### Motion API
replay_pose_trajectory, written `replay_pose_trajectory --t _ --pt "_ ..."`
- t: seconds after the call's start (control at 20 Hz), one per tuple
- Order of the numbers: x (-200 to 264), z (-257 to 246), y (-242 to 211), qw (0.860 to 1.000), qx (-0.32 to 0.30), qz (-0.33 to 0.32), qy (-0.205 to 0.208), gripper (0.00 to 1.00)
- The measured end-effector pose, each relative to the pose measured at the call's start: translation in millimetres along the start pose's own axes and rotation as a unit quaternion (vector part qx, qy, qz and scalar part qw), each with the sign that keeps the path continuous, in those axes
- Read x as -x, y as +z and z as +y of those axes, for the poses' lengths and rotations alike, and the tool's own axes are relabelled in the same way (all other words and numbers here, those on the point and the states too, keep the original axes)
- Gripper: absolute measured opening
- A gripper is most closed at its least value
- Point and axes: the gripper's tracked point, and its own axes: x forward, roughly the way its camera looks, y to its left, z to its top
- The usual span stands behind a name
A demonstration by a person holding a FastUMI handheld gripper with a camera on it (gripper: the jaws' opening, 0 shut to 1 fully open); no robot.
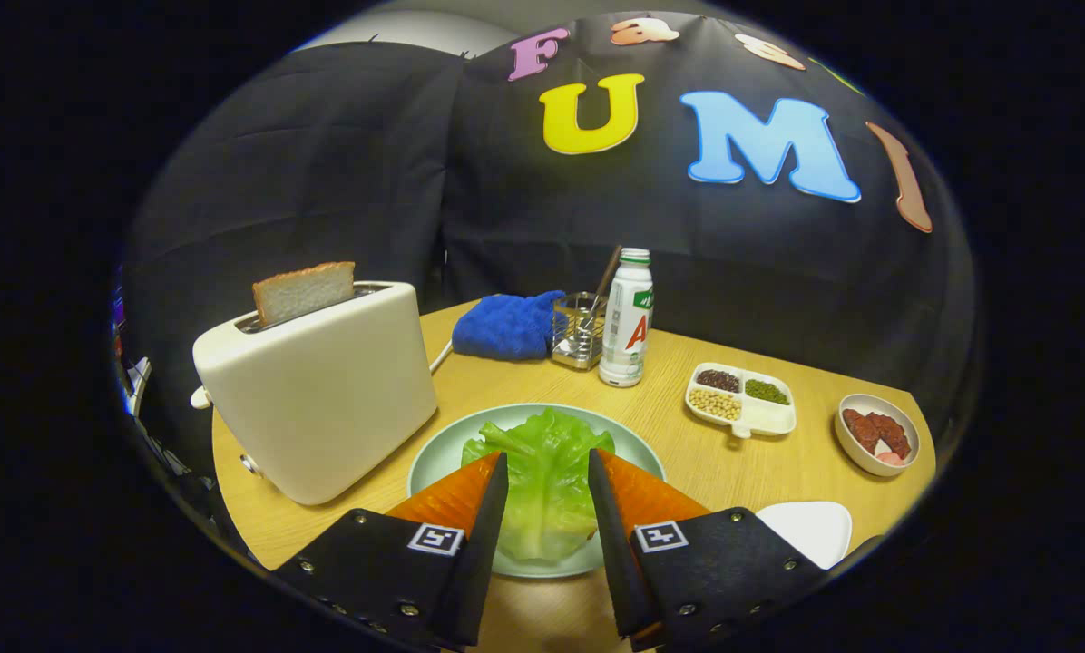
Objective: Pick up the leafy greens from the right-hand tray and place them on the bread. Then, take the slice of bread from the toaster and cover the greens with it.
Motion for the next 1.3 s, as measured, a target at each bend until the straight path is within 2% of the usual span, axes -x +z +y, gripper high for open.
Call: replay_pose_trajectory --t 0.35,0.55,0.9,1.3 --pt "34.6 54.3 47.6 0.996 -0.024 -0.081 0.002 0.54" --pt "44.0 96.5 66.6 0.994 -0.035 -0.105 0.027 0.54" --pt "44.4 166.1 80.8 0.991 -0.025 -0.116 0.067 0.54" --pt "22.1 207.8 89.3 0.990 -0.021 -0.114 0.079 0.54"
